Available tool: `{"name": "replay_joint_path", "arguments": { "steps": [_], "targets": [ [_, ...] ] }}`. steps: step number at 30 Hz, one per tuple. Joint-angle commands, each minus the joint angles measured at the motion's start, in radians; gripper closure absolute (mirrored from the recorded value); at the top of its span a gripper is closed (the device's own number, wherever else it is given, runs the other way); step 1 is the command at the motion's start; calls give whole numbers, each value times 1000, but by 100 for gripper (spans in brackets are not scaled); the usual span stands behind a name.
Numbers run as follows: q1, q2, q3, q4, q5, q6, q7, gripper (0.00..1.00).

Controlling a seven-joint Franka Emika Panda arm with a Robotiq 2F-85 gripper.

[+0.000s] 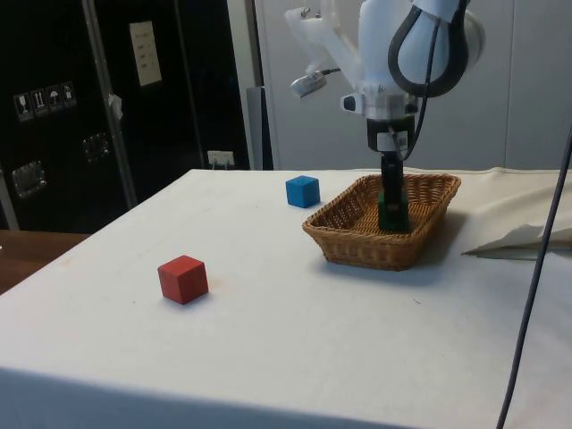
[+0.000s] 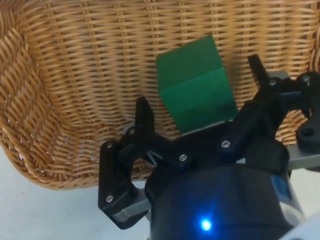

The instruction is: Pick up the blue cube and place it into the basket.

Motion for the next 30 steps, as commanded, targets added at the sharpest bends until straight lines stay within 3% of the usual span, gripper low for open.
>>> {"name": "replay_joint_path", "arguments": {
  "steps": [1,13,21,30],
  "targets": [
    [0,0,0,0,1,0,0,0],
    [0,-45,-6,14,0,-39,-1,0],
    [1,-137,-19,28,8,-135,-19,0],
    [4,-171,-21,63,12,-197,-20,0]
  ]
}}
